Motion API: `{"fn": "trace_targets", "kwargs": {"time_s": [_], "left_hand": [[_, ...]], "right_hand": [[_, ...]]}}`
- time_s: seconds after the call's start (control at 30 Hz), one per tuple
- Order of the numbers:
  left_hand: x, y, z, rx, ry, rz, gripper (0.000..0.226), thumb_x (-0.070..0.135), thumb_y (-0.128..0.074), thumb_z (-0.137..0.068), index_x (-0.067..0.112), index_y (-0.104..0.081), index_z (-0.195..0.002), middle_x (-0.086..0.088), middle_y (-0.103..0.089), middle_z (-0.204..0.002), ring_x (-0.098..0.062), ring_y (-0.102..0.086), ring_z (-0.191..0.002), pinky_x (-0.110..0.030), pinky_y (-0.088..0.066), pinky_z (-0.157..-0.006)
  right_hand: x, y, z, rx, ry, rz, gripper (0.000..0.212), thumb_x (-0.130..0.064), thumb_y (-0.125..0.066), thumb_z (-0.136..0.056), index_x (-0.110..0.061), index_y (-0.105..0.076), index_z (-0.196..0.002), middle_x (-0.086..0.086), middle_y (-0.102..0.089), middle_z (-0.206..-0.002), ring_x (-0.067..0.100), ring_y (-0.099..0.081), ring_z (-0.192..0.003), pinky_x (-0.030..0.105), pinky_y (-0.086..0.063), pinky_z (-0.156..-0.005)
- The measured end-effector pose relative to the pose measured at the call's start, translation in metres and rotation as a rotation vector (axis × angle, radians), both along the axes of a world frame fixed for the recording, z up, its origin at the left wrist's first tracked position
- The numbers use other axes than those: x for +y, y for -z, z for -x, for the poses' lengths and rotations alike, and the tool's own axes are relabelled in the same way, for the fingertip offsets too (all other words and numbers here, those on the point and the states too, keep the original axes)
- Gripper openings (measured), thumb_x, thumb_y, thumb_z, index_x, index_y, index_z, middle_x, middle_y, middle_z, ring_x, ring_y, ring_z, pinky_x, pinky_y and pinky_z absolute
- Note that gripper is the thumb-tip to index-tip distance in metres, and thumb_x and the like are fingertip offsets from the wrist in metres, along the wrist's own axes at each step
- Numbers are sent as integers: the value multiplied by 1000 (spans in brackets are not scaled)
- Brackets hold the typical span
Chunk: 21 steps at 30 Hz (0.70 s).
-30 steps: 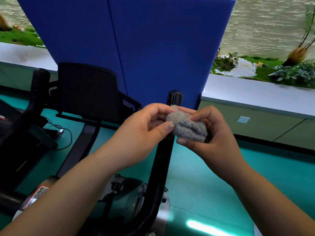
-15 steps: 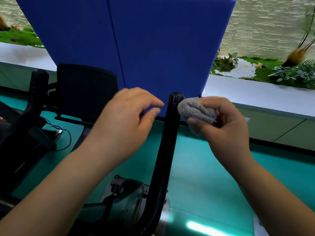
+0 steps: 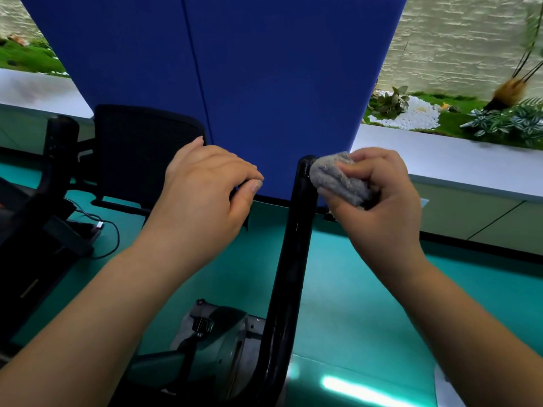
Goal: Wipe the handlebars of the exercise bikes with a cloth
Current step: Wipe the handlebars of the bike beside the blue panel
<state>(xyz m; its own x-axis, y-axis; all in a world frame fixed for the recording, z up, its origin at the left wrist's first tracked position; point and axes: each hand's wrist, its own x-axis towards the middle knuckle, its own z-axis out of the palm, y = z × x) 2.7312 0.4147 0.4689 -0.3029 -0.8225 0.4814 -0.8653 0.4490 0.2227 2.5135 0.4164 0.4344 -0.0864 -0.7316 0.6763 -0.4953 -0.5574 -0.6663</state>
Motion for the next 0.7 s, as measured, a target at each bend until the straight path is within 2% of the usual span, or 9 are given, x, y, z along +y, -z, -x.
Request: {"fn": "trace_targets", "kwargs": {"time_s": [0.1,0.23,0.37,0.43,0.53,0.6,0.7], "left_hand": [[-2,0,1,-32,3,-11,28,30,-44,-91,24,-71,-94,14,-69,-94,-11,-58,-99,-21,-3,-112],[-3,2,4,-38,-7,-23,30,29,-41,-92,24,-71,-92,14,-69,-93,-11,-58,-97,-16,6,-112],[-5,2,6,-45,-5,-33,32,29,-38,-92,23,-70,-89,14,-68,-88,-11,-57,-94,-17,9,-113],[-5,2,7,-48,-3,-30,33,28,-38,-92,23,-70,-89,13,-67,-85,-11,-57,-92,-18,12,-113],[-6,4,9,-40,-8,-30,32,27,-39,-92,21,-70,-87,11,-66,-81,-11,-56,-90,-20,13,-114],[-6,5,10,-36,-9,-29,32,26,-39,-92,19,-69,-85,9,-65,-79,-13,-56,-88,-22,13,-115],[-6,7,10,-40,-12,-23,31,25,-39,-92,18,-68,-84,8,-65,-78,-14,-56,-87,-25,12,-116]], "right_hand": [[2,4,-2,-3,-5,-13,31,-13,-80,-70,-18,-56,-88,10,-54,-104,3,-53,-100,14,-43,-83],[23,24,-5,-62,-22,-82,26,-34,-77,-70,-25,-56,-84,0,-53,-104,8,-56,-98,27,-54,-62],[15,13,-4,-43,21,-54,24,-28,-75,-74,-18,-55,-81,5,-56,-103,4,-56,-99,14,-45,-79],[4,4,-3,-48,37,-25,23,-21,-75,-76,-16,-54,-84,4,-56,-103,4,-56,-101,18,-45,-85],[0,7,-1,-62,27,-62,26,-11,-74,-79,-10,-59,-100,4,-57,-102,9,-57,-100,26,-47,-87],[10,20,-4,-28,20,-81,34,-9,-74,-78,-12,-62,-110,7,-56,-100,4,-54,-96,18,-43,-86],[27,38,-8,-71,-13,-76,32,-8,-75,-74,-13,-64,-104,9,-55,-94,1,-56,-93,12,-42,-84]]}}
